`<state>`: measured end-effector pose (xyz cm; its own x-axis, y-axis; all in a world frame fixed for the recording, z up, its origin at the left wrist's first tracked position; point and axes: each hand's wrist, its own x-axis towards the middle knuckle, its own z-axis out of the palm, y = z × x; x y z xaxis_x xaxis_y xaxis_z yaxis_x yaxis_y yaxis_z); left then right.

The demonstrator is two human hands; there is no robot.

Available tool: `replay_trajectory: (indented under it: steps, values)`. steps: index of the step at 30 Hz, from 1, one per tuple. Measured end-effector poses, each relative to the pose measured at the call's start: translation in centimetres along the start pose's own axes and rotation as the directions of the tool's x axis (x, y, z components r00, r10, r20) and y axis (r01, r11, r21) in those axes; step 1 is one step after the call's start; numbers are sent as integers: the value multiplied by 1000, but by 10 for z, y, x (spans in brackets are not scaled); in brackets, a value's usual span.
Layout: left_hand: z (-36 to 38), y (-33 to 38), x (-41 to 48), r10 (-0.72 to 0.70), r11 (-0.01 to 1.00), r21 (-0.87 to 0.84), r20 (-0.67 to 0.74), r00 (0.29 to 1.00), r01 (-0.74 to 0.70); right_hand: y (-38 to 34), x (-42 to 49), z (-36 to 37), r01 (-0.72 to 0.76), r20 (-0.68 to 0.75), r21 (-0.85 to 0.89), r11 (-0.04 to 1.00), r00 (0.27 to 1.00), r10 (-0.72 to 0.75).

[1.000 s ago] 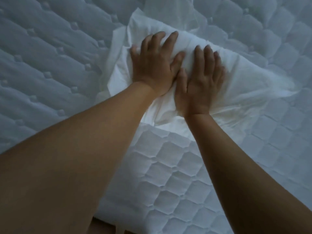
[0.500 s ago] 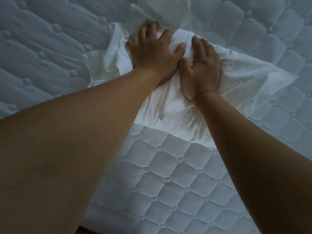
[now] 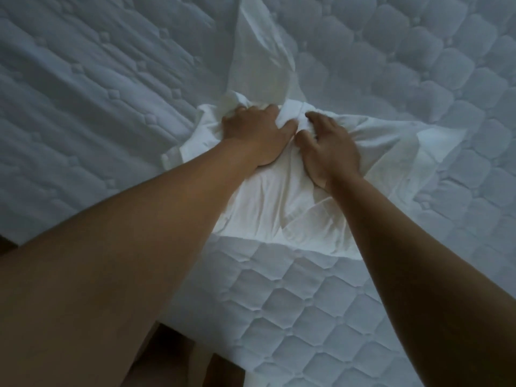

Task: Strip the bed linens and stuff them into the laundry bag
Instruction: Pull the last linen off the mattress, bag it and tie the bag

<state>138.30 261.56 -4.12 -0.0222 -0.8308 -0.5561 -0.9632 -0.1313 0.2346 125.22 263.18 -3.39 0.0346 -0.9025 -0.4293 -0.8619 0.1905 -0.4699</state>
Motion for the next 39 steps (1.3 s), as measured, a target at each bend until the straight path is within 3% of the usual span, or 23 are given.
replay_trajectory:
  steps: [5,9,13,15,17,19,21,23,29,33,35,39]
  values:
    - [36,-33,-92,-50,999,22,72,996,49,-3,-97,43,-2,119,-62,998,993,9]
    - [52,-49,-136,-25,994,-102,61,998,31,2,-141,61,31,56,-77,997,998,-26]
    - [45,-57,-147,-28,989,-148,-116,993,11,5,-136,56,-2,-3,18,1000,1000,3]
    - [46,-59,-158,-161,977,-164,-136,977,138,3,-137,56,8,-26,18,1000,1000,-7]
    - [50,-63,-170,-352,903,-256,16,936,344,0,-141,57,5,-53,6,1000,999,-5]
    - [55,-72,-173,-434,779,-402,210,876,482,-2,-146,59,-31,-68,-39,999,997,29]
    - [59,-79,-170,-401,678,-547,285,871,491,-4,-148,60,-140,-57,-89,986,989,135]
    - [61,-81,-166,-366,658,-602,271,891,453,-8,-147,57,-282,-53,-74,957,959,279]
    - [64,-89,-156,-227,479,-805,273,935,351,3,-147,49,-586,-39,135,799,802,596]
    - [62,-92,-146,-61,375,-868,328,943,326,45,-148,37,-662,27,369,652,709,704]
    - [61,-90,-145,-45,355,-870,349,936,342,61,-152,33,-650,95,445,616,718,689]
    - [61,-86,-144,-64,354,-857,378,924,375,67,-156,32,-594,85,512,620,754,652]
